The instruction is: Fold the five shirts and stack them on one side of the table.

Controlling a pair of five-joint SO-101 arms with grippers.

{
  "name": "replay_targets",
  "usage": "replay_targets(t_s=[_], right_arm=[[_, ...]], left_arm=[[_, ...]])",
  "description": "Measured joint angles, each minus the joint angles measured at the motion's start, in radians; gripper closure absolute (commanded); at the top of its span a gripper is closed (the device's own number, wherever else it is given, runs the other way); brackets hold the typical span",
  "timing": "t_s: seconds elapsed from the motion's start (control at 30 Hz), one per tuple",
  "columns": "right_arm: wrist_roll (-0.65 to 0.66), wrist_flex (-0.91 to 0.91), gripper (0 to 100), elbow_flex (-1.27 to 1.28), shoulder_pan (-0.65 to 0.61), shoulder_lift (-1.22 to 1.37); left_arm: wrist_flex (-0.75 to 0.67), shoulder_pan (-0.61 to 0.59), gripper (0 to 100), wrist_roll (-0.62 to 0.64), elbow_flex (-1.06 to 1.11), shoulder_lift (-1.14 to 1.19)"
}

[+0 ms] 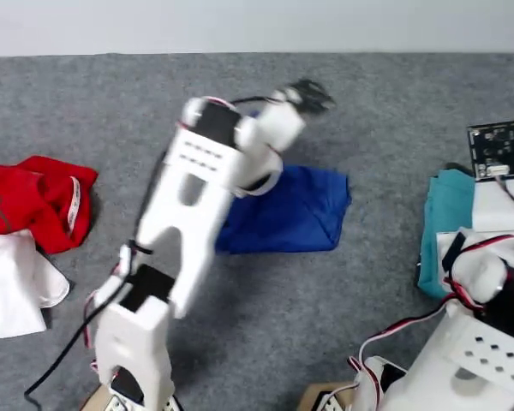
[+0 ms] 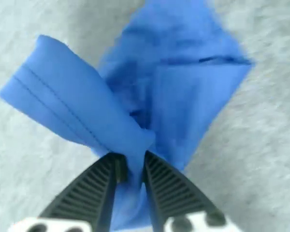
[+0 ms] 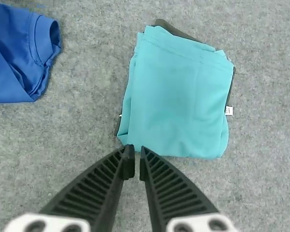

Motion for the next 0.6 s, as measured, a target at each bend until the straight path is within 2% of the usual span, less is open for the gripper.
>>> replay_targets(t_s=[0.17, 0.43, 0.5, 0.6], right_arm=[[0.000, 0.000, 96.7, 0.000, 0.000, 0.000], [0.000, 0.000, 96.7, 0.000, 0.000, 0.000], [0.000, 0.000, 96.7, 0.000, 0.000, 0.000], [0.000, 0.000, 96.7, 0.002, 0.000, 0.000]], left_arm=[[-0.015, 0.083, 100, 0.043, -0.080, 0.140], [-0.020, 0.110, 99, 0.107, -0.417, 0.425], [-0.011, 0.120, 95, 0.117, -0.506, 0.477], [0.002, 0.144, 83, 0.118, -0.589, 0.526]])
